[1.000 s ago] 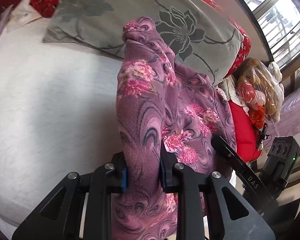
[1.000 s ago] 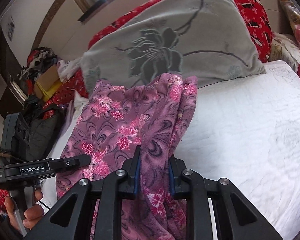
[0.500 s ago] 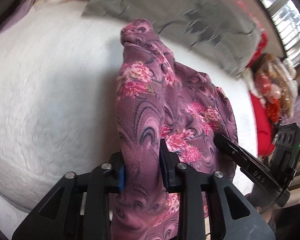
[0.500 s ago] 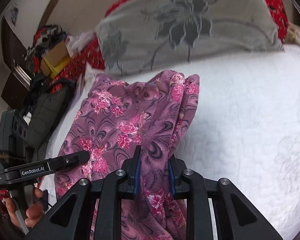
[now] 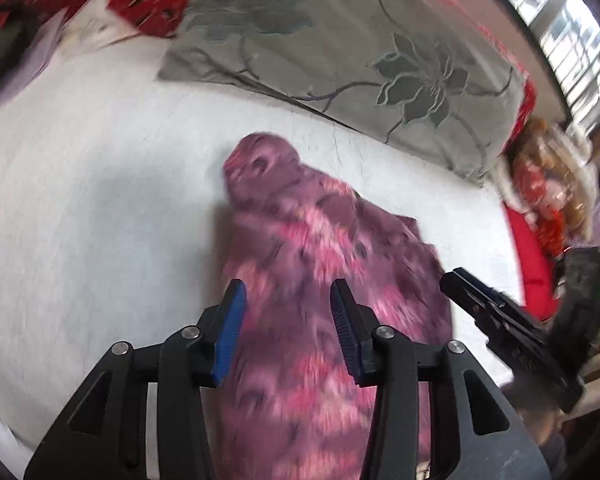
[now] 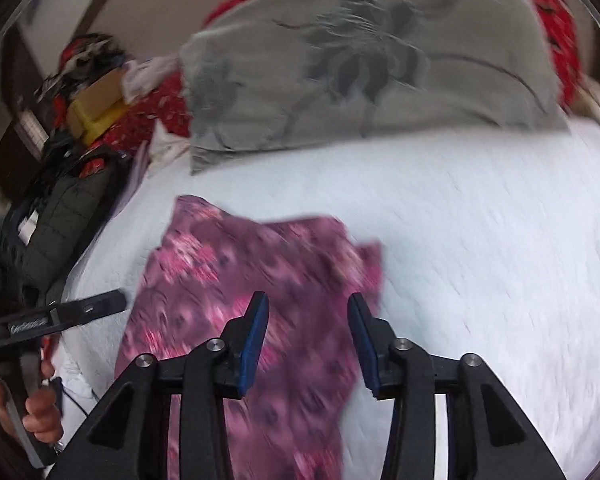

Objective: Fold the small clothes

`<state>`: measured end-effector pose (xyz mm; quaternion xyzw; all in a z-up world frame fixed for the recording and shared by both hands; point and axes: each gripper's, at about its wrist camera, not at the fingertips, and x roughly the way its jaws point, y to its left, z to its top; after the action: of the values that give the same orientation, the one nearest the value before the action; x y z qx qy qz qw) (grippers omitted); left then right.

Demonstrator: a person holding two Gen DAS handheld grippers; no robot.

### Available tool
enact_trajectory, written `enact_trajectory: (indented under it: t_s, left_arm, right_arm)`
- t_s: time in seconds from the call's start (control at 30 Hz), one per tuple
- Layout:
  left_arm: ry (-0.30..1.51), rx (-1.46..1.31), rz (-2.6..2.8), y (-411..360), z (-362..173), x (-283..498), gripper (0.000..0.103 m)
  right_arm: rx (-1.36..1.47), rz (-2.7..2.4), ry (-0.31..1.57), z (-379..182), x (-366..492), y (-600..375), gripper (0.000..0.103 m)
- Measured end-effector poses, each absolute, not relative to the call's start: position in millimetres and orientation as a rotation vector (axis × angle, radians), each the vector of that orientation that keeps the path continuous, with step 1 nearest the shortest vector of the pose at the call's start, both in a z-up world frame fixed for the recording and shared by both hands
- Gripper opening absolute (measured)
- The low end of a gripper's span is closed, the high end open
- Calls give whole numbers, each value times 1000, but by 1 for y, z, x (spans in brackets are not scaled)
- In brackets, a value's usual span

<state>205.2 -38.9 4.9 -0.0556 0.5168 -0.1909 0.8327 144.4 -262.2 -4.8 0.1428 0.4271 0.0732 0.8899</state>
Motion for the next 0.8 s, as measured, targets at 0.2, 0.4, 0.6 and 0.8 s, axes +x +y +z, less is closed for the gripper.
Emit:
enact_trajectory:
  t_s: [0.2,0.4,0.6,0.8]
  left_arm:
    - [1143,-52,-317,-58,-41,253,64]
    - [1189,-255,-334,-19,-26,263,58]
    - [1086,-113,-361,10,-14,186,61]
    - [1137,-86,-364,13,-21,155,64]
  right_arm:
    - [189,104,963,-46,182,-247,21]
    - [199,95,946,-33,191,-255,21]
    - [192,282,935,-16,123,-255,35]
    - [125,143,1039,-40,97,-245,49]
